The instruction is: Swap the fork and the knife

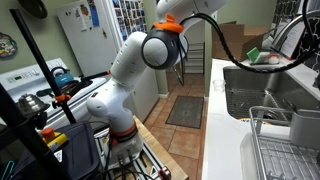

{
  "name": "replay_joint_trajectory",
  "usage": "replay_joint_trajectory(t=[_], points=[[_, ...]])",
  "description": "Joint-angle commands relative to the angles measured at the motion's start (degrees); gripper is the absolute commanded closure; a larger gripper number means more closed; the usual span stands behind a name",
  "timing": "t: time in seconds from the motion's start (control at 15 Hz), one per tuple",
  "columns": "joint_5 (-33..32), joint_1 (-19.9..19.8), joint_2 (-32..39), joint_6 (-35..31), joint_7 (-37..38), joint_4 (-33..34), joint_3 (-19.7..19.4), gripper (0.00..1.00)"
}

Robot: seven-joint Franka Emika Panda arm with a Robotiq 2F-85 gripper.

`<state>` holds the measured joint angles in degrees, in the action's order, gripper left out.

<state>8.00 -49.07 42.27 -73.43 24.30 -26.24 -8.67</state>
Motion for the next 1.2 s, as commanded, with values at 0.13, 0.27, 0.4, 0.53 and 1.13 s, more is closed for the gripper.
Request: replay_joint_trajectory(t=[0.13, 0.27, 0.4, 0.53, 1.13], points=[[0.7, -0.6, 2.4, 2.1, -0.1, 0.6, 1.1, 0.99], [0.9, -0.7, 3.0, 2.4, 0.0, 0.7, 1.3, 0.99], [0.8, -0.7, 3.7, 2.8, 0.2, 0.7, 1.5, 0.99], [0.8, -0.6, 4.0, 3.3, 0.5, 0.7, 1.6, 0.9], [0.9, -0.7, 1.7, 7.1, -0.9, -0.2, 1.7, 0.11]])
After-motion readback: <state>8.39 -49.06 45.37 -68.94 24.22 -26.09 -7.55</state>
